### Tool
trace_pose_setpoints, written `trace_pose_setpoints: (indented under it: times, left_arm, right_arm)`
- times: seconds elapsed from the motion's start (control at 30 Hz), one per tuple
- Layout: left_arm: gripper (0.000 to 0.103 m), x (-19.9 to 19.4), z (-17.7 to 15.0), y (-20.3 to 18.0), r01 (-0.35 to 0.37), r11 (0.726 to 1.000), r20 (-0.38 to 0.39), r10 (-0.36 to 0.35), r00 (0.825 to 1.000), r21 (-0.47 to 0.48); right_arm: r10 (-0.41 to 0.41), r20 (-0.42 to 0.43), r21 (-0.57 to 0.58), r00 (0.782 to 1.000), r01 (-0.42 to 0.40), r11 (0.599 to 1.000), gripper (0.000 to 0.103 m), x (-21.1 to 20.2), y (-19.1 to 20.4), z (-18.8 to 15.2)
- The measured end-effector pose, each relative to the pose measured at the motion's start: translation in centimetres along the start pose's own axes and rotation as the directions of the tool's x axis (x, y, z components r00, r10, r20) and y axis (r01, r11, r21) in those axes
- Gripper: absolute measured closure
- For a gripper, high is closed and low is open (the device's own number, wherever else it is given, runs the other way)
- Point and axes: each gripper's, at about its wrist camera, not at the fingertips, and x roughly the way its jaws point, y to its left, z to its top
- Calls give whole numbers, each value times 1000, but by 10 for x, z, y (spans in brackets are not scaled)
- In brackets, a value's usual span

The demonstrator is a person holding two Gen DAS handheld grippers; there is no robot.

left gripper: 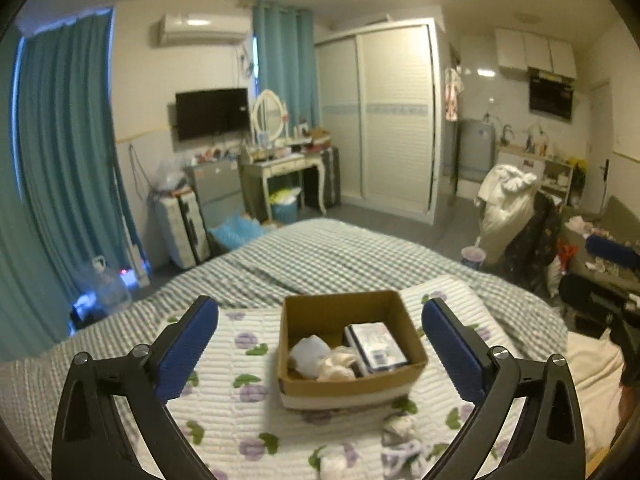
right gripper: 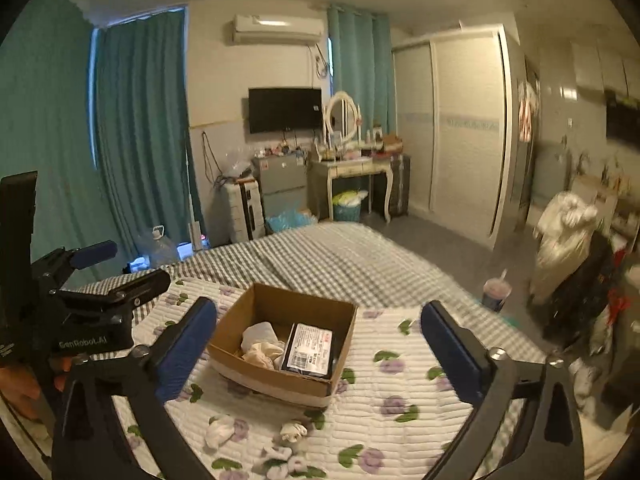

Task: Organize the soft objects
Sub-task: 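Grasp the white pipe-cleaner flower with the right tool while the left grasps white tissue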

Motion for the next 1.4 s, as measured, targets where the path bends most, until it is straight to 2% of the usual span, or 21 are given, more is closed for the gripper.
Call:
trace_pose_setpoints:
  times: [0.17,0.33,0.53,0.7,0.8,0.87,0.93,1.03,1.1,1.2,1.27,1.3,1.33,1.4]
  left_arm:
    - [0,-34,-21,-2,-47,999,9,47,999,15]
    - [0,-30,-58,9,-46,999,-51,45,998,-17]
    - [0,4,-111,18,-80,997,-128,79,989,-7]
    - [0,45,-160,22,-50,998,-230,44,972,-24]
    - [1,68,-188,25,-48,998,-296,36,955,-33]
    - [1,80,-203,26,-51,998,-327,34,945,-46]
    - [1,90,-216,27,-41,997,-357,13,934,-71]
    - [1,99,-226,26,-32,996,-391,-3,921,-82]
    - [1,99,-229,22,-26,997,-392,-4,920,-71]
    - [1,98,-231,16,-18,998,-392,-6,920,-57]
    - [1,100,-232,14,-15,999,-401,-6,916,-51]
    - [1,100,-233,12,-10,999,-409,-10,913,-46]
    - [7,100,-233,10,-2,999,-412,-15,911,-42]
    - [10,102,-233,8,11,999,-420,-25,907,-37]
  right_arm:
    - [-3,8,-37,1000,3,999,0,-39,20,-7]
    - [6,-42,-41,999,-8,999,0,-34,34,-42]
    - [14,-156,-2,988,-15,1000,0,21,41,-105]
    - [64,-336,43,940,-52,998,0,83,38,-163]
    - [18,-387,14,922,-14,1000,0,107,37,-190]
    - [30,-442,36,897,-15,999,5,123,36,-206]
    - [46,-480,66,876,-16,998,6,134,35,-221]
    - [17,-514,43,857,6,999,9,149,38,-241]
    - [26,-533,46,845,-1,999,12,155,41,-249]
    - [12,-545,9,839,-8,1000,16,162,49,-256]
    - [-19,-539,-39,842,-3,999,29,164,55,-256]
    - [-24,-540,-50,841,-3,999,33,164,57,-256]
    - [-28,-541,-57,841,-4,998,35,164,58,-257]
    - [-56,-535,-87,843,11,996,42,162,59,-257]
